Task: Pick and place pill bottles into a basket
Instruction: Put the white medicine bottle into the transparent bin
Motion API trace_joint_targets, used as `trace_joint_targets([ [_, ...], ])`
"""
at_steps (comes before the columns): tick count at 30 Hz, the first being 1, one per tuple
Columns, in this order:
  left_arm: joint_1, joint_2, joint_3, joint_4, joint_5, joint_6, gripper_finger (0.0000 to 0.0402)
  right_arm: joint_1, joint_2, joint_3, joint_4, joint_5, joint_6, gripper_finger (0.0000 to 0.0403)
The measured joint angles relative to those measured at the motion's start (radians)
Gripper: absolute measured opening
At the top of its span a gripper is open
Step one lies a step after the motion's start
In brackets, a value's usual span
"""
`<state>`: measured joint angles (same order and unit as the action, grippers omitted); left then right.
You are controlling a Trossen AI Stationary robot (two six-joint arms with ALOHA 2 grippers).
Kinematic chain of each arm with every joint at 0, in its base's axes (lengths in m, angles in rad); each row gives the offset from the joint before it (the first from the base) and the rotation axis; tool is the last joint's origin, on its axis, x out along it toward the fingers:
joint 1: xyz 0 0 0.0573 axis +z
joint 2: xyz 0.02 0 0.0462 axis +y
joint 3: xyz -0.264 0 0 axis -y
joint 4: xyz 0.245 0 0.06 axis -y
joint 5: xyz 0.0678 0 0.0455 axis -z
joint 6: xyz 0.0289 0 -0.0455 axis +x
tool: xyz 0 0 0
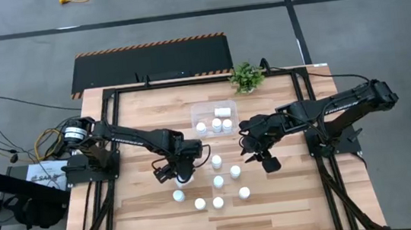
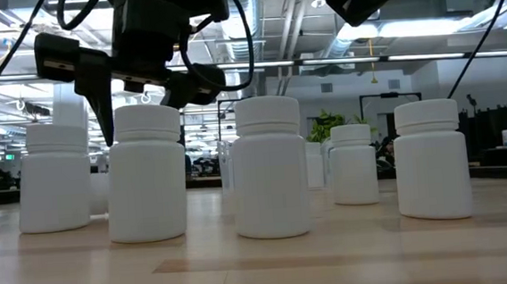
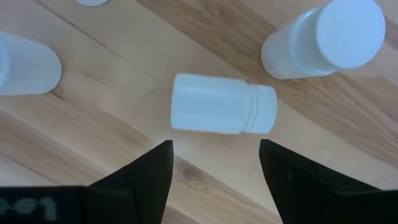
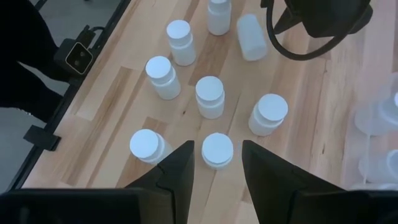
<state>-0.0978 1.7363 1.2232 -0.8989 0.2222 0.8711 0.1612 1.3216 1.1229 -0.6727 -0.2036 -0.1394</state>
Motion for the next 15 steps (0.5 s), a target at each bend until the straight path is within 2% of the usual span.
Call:
trace_joint_targets([
  [5, 0.005, 0.000, 0.000, 0.000, 0.006, -0.005, 0.0226, 0.000, 0.000, 0.000, 0.000, 0.000, 0.000, 0.0127],
  [15, 0.010, 0.000, 0.001, -0.041, 0.000, -0.132, 0.0226, 0.000, 0.000, 0.000, 0.000, 0.000, 0.000, 0.0127],
])
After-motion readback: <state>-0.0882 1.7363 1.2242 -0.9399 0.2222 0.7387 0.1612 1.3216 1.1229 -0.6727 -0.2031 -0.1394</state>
